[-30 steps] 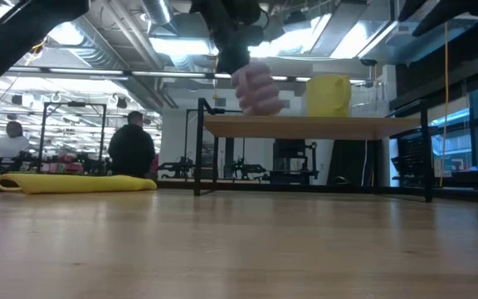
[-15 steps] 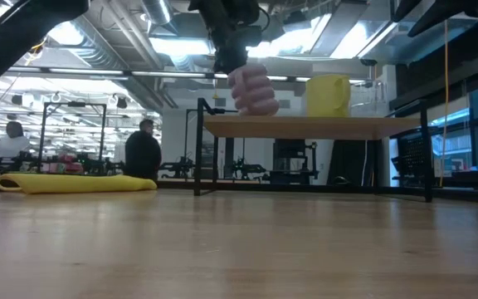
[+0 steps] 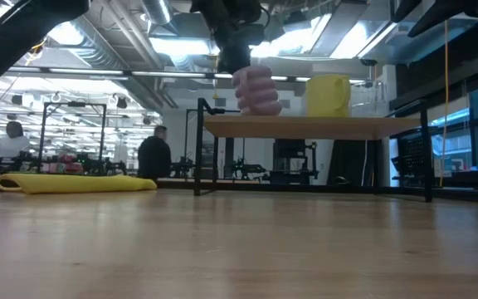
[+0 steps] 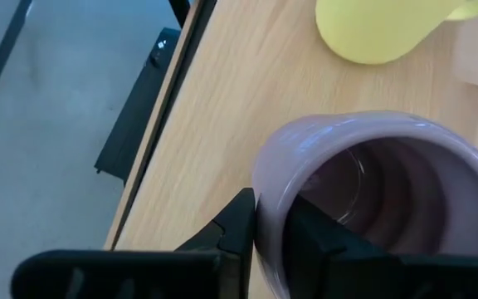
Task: Stack small to large cups/mugs on shelf
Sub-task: Put the purple mug on the shelf
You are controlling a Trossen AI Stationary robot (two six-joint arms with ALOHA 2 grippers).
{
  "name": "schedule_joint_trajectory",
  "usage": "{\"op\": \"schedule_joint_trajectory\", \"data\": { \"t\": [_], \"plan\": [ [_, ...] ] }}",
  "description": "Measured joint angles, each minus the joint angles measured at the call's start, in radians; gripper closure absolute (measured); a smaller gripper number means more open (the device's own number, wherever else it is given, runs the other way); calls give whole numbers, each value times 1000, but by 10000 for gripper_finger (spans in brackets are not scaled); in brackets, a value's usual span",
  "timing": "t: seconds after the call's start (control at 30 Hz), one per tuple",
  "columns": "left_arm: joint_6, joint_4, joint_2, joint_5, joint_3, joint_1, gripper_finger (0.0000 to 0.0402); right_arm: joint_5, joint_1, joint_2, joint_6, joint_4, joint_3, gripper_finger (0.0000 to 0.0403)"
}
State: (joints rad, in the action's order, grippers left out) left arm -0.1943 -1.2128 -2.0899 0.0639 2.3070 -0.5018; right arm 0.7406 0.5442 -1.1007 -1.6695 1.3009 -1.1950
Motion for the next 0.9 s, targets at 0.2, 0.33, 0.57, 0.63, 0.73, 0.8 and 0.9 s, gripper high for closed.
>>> {"op": "schedule_joint_trajectory", "data": {
  "t": [0.2,0.33,0.57,0.63,0.73,0.8,0.9],
  "plan": [
    [1,49,0,2,0,0,352,0,0,0,2,5,0,240],
    [1,56,0,8,0,0,352,0,0,0,2,12,0,240],
    [14,46,0,102,0,0,351,0,0,0,2,18,0,240],
    [16,42,0,107,0,1,351,0,0,0,2,19,0,240],
    [16,42,0,110,0,1,351,0,0,0,2,19,0,240],
    [16,31,0,104,0,0,351,0,0,0,2,19,0,240],
    [10,6,0,92,0,0,351,-4,0,0,2,19,0,240]
  ]
}}
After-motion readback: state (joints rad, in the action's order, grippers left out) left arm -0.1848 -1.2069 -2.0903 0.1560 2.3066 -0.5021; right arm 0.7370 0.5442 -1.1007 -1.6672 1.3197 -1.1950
